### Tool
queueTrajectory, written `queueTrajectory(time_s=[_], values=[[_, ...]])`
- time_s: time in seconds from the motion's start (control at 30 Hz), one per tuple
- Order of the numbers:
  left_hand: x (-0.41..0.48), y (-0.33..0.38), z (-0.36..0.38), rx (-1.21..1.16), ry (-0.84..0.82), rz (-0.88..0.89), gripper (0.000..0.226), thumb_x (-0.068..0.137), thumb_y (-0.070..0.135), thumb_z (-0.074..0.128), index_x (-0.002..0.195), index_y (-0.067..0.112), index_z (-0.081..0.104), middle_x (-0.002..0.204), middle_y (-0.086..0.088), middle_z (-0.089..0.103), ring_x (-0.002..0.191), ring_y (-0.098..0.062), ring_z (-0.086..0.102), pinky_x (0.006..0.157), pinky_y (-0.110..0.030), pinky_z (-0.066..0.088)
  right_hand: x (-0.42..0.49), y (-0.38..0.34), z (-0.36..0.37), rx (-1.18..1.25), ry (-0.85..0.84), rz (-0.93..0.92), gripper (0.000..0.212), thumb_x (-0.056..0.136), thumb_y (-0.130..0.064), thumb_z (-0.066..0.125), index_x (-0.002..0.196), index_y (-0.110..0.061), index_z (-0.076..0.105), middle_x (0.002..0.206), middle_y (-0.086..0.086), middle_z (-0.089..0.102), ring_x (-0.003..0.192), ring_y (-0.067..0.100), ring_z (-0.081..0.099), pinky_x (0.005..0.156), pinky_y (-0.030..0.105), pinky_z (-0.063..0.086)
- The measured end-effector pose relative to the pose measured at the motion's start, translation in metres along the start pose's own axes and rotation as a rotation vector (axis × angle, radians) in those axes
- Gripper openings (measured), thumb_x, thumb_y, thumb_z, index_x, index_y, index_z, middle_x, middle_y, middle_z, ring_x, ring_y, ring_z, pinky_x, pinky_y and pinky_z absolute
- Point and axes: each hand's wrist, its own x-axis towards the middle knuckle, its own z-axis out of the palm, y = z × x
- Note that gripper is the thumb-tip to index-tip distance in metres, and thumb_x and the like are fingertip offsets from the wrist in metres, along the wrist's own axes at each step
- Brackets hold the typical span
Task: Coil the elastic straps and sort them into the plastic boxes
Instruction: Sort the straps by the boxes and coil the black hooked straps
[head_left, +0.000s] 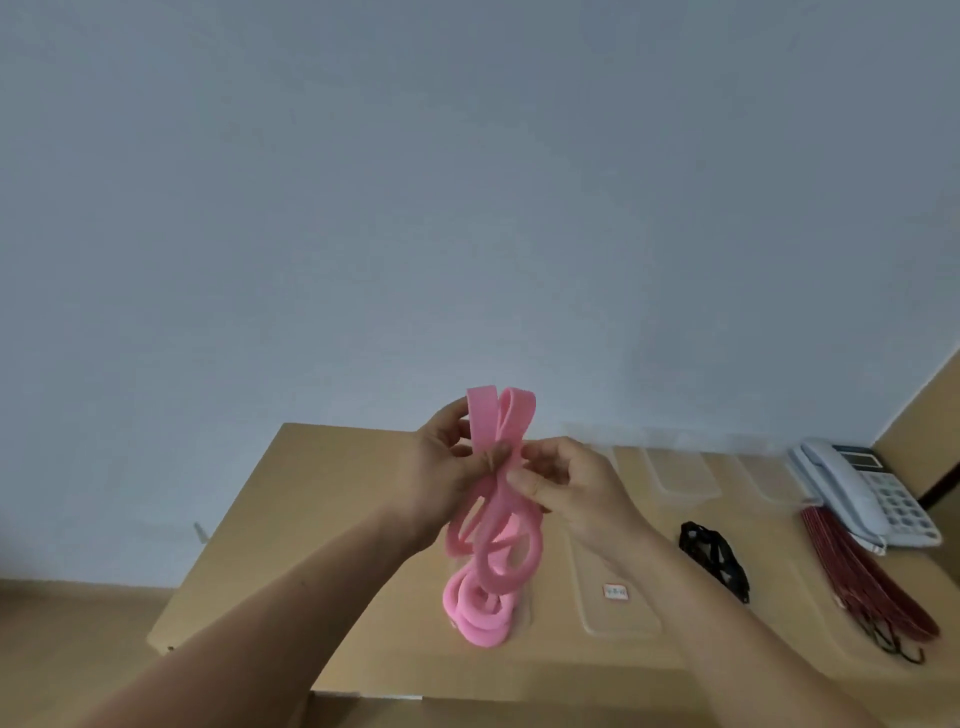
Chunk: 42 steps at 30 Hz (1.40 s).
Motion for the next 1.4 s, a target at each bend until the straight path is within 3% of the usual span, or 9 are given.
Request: queueTrajectory(time_s=[0.27,0.37,0.43,0.53,0.83,1.03,1.17,1.3,1.4], values=[[0.028,-0.031,-0.021,-0.068,-0.115,-0.147,0.027,0.096,0.003,0.06,0.119,0.017,0.065,0.103,-0.024,0.064,0.085,-0.034,0.063,0.075,-0.049,0.053,0.018,0.031,0.027,-0.045,0.214,0.105,0.01,0.087,-0.017,0.072,0.087,-0.011,0.064,0.084,0.006,0.071,0.074,0.019,0.068,0.068,0.035,0.057],[0.043,-0.038,-0.038,-0.026,-0.021,-0.174,0.03,0.098,0.002,0.055,0.123,0.015,0.062,0.098,-0.018,0.059,0.083,-0.034,0.06,0.074,-0.054,0.055,0.023,0.048,0.027,0.02,0.323,0.152,0.011,0.089,-0.017,0.069,0.094,-0.008,0.064,0.091,0.011,0.073,0.081,0.027,0.071,0.073,0.043,0.058],[0.052,-0.045,-0.054,0.015,0.059,-0.191,0.032,0.098,0.002,0.054,0.127,0.012,0.058,0.097,-0.015,0.056,0.078,-0.03,0.061,0.06,-0.04,0.057,0.025,0.063,0.022,0.014,0.358,0.216,0.011,0.089,-0.015,0.07,0.096,-0.008,0.065,0.092,0.01,0.074,0.085,0.027,0.072,0.075,0.043,0.059],[0.058,-0.061,-0.073,0.082,0.103,-0.223,0.03,0.098,0.002,0.053,0.126,0.01,0.058,0.098,-0.015,0.056,0.067,-0.02,0.061,0.052,-0.028,0.052,0.03,0.089,0.021,-0.032,0.296,0.343,0.008,0.089,-0.012,0.069,0.095,-0.007,0.067,0.093,0.01,0.074,0.085,0.027,0.071,0.075,0.04,0.059],[0.046,-0.101,-0.077,0.152,0.006,-0.411,0.032,0.099,0.008,0.056,0.129,0.02,0.059,0.101,-0.014,0.063,0.068,-0.021,0.066,0.055,-0.032,0.054,0.06,0.159,0.045,-0.009,0.164,0.586,0.003,0.089,-0.003,0.064,0.091,-0.005,0.066,0.093,0.014,0.072,0.077,0.022,0.069,0.064,0.026,0.054],[0.05,-0.108,-0.052,0.19,-0.015,-0.486,0.031,0.098,0.008,0.057,0.124,0.024,0.059,0.093,-0.009,0.066,0.065,-0.017,0.067,0.054,-0.032,0.054,0.076,0.193,0.042,-0.297,0.065,0.542,0.006,0.089,-0.015,0.062,0.09,-0.018,0.068,0.09,-0.004,0.071,0.086,0.016,0.066,0.078,0.029,0.052],[0.052,-0.113,-0.036,0.181,0.017,-0.522,0.03,0.097,0.007,0.056,0.119,0.027,0.06,0.091,-0.009,0.067,0.064,-0.017,0.066,0.052,-0.032,0.052,0.074,0.201,0.037,-0.393,0.0,0.529,0.008,0.089,-0.029,0.063,0.093,-0.022,0.061,0.087,-0.011,0.065,0.077,0.006,0.06,0.067,0.022,0.045],[0.056,-0.116,-0.016,0.198,0.011,-0.556,0.034,0.097,0.005,0.055,0.128,0.02,0.057,0.09,-0.01,0.067,0.064,-0.016,0.065,0.051,-0.03,0.05,0.072,0.197,0.025,-0.383,-0.051,0.511,0.006,0.089,-0.028,0.062,0.089,-0.022,0.06,0.085,-0.009,0.063,0.083,0.014,0.061,0.068,0.025,0.043],[0.063,-0.114,0.003,0.19,-0.014,-0.56,0.035,0.098,0.005,0.055,0.13,0.019,0.056,0.096,-0.012,0.067,0.07,-0.018,0.065,0.054,-0.028,0.051,0.068,0.176,0.004,-0.188,0.062,0.404,0.029,0.098,-0.037,0.054,0.078,-0.017,0.061,0.075,-0.004,0.062,0.072,0.016,0.056,0.064,0.028,0.041]])
